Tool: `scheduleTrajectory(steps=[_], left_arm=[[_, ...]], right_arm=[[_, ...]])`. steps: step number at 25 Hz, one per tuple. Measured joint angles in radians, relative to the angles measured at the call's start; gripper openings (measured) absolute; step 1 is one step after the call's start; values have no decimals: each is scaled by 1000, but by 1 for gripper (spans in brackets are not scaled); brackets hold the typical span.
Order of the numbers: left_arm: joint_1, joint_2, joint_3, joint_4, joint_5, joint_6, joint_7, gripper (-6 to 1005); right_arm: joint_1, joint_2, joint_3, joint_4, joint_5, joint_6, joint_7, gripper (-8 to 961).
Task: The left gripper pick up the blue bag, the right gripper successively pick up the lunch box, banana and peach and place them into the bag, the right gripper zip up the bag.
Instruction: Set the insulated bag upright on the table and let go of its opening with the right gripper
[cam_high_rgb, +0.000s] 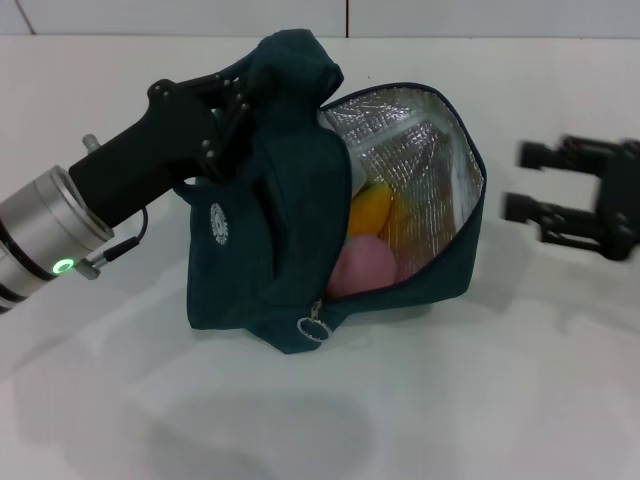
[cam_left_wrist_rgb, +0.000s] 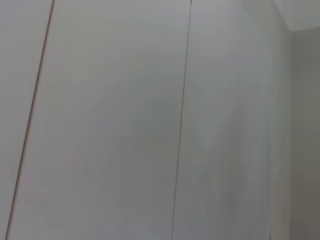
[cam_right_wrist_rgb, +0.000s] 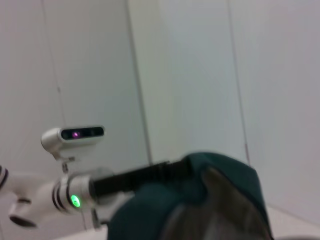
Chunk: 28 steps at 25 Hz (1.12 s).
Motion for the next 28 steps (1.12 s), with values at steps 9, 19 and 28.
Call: scheduleTrajectory(steps=[9, 19, 28], left_arm=[[-13, 0, 0, 0, 2, -9, 3, 42], [-14, 0, 8, 3, 3, -9, 4, 42], [-14, -1, 8, 1, 3, -9, 4, 42]], right_arm=[[17, 2, 32, 160, -170, 39, -88, 631], [77, 5, -176, 170, -178, 247, -107, 632], [127, 9, -262, 169, -173, 306, -108, 597]])
